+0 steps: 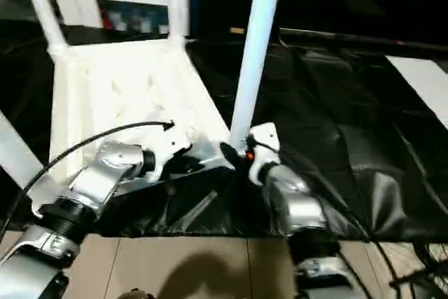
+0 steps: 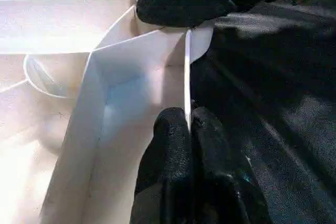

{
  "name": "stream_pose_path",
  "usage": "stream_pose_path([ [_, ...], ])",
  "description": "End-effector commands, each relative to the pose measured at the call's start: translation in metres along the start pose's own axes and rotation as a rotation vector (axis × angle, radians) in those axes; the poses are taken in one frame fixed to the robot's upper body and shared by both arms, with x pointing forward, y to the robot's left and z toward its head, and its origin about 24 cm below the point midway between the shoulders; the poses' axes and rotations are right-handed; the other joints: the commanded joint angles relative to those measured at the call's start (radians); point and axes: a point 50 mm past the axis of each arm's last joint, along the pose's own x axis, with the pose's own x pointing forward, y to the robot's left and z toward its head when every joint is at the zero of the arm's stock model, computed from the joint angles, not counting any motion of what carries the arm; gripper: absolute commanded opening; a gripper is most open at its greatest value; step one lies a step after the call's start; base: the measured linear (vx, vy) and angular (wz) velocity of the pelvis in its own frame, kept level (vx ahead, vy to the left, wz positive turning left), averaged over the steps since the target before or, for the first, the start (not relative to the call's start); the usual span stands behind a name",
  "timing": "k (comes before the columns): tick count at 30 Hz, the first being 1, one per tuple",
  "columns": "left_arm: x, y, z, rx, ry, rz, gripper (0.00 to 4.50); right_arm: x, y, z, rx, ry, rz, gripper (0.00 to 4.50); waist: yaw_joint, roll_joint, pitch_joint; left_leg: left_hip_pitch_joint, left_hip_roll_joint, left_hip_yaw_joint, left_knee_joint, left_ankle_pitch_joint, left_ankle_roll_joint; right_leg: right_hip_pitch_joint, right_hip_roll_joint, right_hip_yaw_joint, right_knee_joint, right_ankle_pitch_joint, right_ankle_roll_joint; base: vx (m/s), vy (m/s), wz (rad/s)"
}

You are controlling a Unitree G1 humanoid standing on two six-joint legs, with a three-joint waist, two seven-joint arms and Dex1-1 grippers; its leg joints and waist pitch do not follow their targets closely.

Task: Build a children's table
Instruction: Rotate leg to tighten

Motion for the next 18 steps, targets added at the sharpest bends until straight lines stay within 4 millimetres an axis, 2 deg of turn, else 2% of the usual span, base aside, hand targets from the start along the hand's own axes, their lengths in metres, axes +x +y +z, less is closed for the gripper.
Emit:
stream_pose_path([
  [1, 0.022, -0.030, 0.016, 0.075, -0.067, -0.188, 0.00, 0.013, 0.042, -0.004, 0.044, 0.014, 0.239, 3.39, -0.001, 0.013, -0.034, 0.011, 0.046, -0.033, -0.089, -0.505, -0.023, 0.005, -0.086, 0.045, -0.099, -0.533, -0.112, 0.000, 0.000, 0.00],
  [2, 0.019, -0.029, 0.014, 0.074, -0.064, -0.204, 0.00, 0.009, 0.039, -0.003, 0.031, 0.015, 0.261, 3.46, -0.001, 0.012, -0.035, 0.008, 0.047, -0.033, -0.090, -0.498, -0.020, 0.008, -0.085, 0.046, -0.097, -0.515, -0.115, 0.000, 0.000, 0.00],
  [3, 0.016, -0.029, 0.012, 0.073, -0.063, -0.214, 0.00, 0.008, 0.037, -0.003, 0.022, 0.018, 0.270, 3.72, 0.000, 0.012, -0.038, 0.003, 0.049, -0.030, -0.092, -0.471, -0.016, 0.011, -0.085, 0.050, -0.089, -0.461, -0.127, 0.000, 0.000, 0.00],
  [5, 0.007, -0.027, 0.007, 0.087, -0.059, -0.254, 0.00, -0.001, 0.029, -0.003, -0.042, 0.037, 0.311, 3.86, 0.006, 0.010, -0.046, 0.001, 0.049, -0.017, -0.085, -0.375, 0.002, 0.014, -0.079, 0.055, -0.072, -0.296, -0.169, 0.026, -0.006, 0.02],
  [7, 0.000, -0.024, 0.002, 0.092, -0.048, -0.274, 0.00, -0.009, 0.022, -0.004, -0.084, 0.058, 0.351, 3.94, 0.009, 0.010, -0.049, 0.001, 0.050, -0.007, -0.077, -0.306, 0.024, 0.013, -0.076, 0.057, -0.062, -0.206, -0.202, 0.060, -0.020, 0.06],
  [9, -0.005, -0.022, 0.000, 0.104, -0.039, -0.285, 0.00, -0.015, 0.017, -0.004, -0.109, 0.072, 0.394, 3.94, 0.017, 0.010, -0.049, 0.004, 0.048, 0.000, -0.070, -0.286, 0.042, 0.011, -0.074, 0.057, -0.060, -0.190, -0.218, 0.082, -0.039, 0.10],
  [10, -0.008, -0.020, -0.002, 0.106, -0.033, -0.293, 0.00, -0.019, 0.015, -0.004, -0.127, 0.083, 0.424, 3.94, 0.017, 0.009, -0.053, -0.001, 0.048, 0.000, -0.069, -0.257, 0.046, 0.016, -0.073, 0.056, -0.054, -0.157, -0.225, 0.090, -0.043, 0.07],
  [11, -0.010, -0.019, -0.003, 0.106, -0.030, -0.298, 0.00, -0.021, 0.013, -0.004, -0.137, 0.090, 0.441, 3.94, 0.021, 0.007, -0.061, -0.008, 0.044, 0.004, -0.058, -0.149, 0.068, 0.026, -0.068, 0.054, -0.033, 0.002, -0.253, 0.079, -0.036, 0.03],
  [12, -0.012, -0.019, -0.003, 0.108, -0.029, -0.306, 0.00, -0.023, 0.012, -0.004, -0.150, 0.101, 0.460, 3.94, 0.020, 0.005, -0.058, -0.012, 0.042, 0.005, -0.056, -0.118, 0.078, 0.026, -0.067, 0.054, -0.028, 0.049, -0.261, 0.079, -0.036, 0.03],
  [13, -0.019, -0.016, -0.004, 0.117, -0.026, -0.337, 0.00, -0.033, 0.009, -0.007, -0.209, 0.154, 0.555, 3.94, 0.023, 0.004, -0.059, -0.016, 0.039, 0.005, -0.051, -0.092, 0.097, 0.029, -0.065, 0.052, -0.023, 0.090, -0.270, 0.000, 0.000, 0.00],
  [15, -0.022, -0.015, -0.004, 0.118, -0.027, -0.360, 0.00, -0.037, 0.008, -0.008, -0.229, 0.178, 0.597, 3.94, 0.030, 0.001, -0.060, -0.020, 0.040, 0.006, -0.044, -0.050, 0.126, 0.032, -0.063, 0.049, -0.015, 0.138, -0.278, 0.000, 0.000, 0.00],
  [16, -0.023, -0.015, -0.005, 0.119, -0.025, -0.368, 0.00, -0.039, 0.008, -0.008, -0.235, 0.187, 0.616, 3.94, 0.030, 0.001, -0.060, -0.020, 0.040, 0.006, -0.044, -0.050, 0.126, 0.032, -0.063, 0.049, -0.015, 0.138, -0.278, 0.000, 0.000, 0.00],
  [18, -0.026, -0.014, -0.005, 0.125, -0.018, -0.395, 0.00, -0.045, 0.007, -0.008, -0.250, 0.217, 0.679, 3.94, 0.034, 0.002, -0.053, -0.019, 0.045, 0.006, -0.049, -0.105, 0.119, 0.030, -0.066, 0.046, -0.025, 0.029, -0.267, 0.000, 0.000, 0.00],
])
